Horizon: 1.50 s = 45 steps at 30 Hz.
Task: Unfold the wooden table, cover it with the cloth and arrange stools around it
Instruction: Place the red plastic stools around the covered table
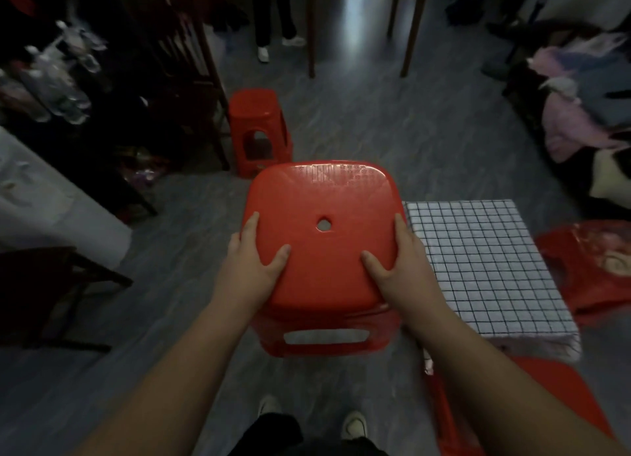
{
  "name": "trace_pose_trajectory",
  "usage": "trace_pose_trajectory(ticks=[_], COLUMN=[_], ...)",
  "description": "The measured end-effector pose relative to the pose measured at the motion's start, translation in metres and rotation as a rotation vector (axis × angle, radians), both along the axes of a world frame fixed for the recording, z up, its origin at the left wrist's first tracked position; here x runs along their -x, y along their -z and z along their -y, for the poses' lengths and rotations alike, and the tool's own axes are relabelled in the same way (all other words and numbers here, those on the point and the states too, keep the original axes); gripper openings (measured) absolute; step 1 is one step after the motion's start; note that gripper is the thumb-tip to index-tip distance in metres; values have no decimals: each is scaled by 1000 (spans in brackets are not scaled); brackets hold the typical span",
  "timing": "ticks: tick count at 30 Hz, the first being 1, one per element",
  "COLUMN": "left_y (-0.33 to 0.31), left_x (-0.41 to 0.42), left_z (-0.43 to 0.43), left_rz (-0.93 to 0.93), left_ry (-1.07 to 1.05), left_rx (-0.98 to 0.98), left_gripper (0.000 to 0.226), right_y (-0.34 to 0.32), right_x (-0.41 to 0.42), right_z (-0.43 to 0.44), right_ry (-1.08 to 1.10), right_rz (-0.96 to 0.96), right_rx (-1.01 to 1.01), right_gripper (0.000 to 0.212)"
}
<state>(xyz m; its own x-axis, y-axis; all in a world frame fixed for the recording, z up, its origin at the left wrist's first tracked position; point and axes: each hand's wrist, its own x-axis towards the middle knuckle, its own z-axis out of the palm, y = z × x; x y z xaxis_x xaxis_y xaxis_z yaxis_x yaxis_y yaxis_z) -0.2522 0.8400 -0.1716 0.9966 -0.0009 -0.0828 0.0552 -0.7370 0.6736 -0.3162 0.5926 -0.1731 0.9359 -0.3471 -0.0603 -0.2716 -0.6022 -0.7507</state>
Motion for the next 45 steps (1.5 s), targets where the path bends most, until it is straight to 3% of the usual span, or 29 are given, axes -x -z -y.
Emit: trace_pose_trajectory(ticks=[14,27,32,40,45], left_y=[133,394,468,507,505], left_x=[-137,-187,-188,-190,-187], left_z=[60,116,116,120,123], left_rz=[-167,-322,-347,-424,-481], left_ry=[153,146,123,104,138], left_rx=[-5,-68,-122,-96,-211], left_gripper=[87,85,86,85,88], right_y=[131,406,482,523,514], right_x=[-108,-170,-180,-177,-179], right_z=[47,106,110,108,107], right_ry=[119,66,40,38,9], right_rz=[-177,-329,-327,-390,-493], right_rx=[13,-82,-117,-149,-96], right_gripper=[93,95,95,93,94])
